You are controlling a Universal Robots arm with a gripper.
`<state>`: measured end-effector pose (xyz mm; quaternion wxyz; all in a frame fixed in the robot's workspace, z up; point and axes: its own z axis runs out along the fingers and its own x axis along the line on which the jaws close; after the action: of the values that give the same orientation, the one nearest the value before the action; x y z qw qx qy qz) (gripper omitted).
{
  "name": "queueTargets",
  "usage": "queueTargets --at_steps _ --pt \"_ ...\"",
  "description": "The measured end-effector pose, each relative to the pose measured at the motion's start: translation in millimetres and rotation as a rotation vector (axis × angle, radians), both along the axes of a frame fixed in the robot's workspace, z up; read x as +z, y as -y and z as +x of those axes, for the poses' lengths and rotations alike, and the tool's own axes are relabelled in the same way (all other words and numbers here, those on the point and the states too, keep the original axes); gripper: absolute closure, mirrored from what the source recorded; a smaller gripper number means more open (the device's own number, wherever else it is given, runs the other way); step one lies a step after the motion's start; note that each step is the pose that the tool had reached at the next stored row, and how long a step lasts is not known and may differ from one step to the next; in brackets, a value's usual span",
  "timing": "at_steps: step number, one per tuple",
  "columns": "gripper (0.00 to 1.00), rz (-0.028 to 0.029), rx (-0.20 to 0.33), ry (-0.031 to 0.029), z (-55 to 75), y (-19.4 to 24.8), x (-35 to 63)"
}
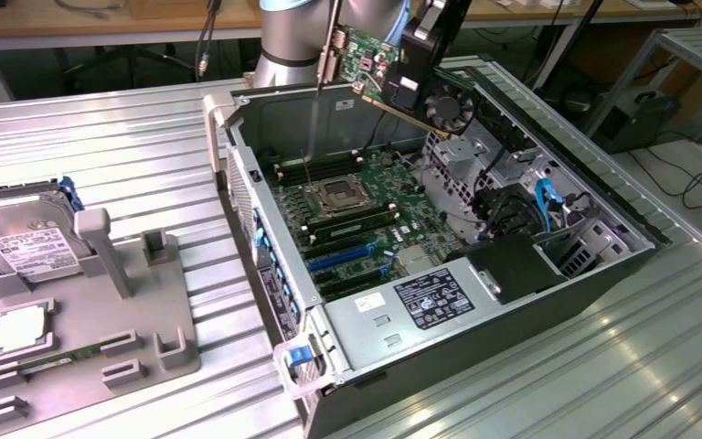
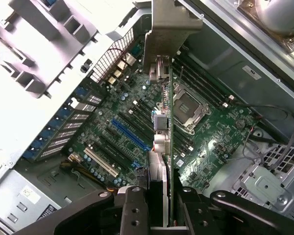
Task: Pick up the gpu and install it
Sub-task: 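Insert the gpu into the slot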
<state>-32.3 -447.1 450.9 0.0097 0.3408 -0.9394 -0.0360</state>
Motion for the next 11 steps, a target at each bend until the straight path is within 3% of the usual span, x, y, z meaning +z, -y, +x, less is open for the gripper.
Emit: queueTargets --at_steps 11 --pt "0.72 0.0000 0.059 0.0000 0.0 0.0 0.0"
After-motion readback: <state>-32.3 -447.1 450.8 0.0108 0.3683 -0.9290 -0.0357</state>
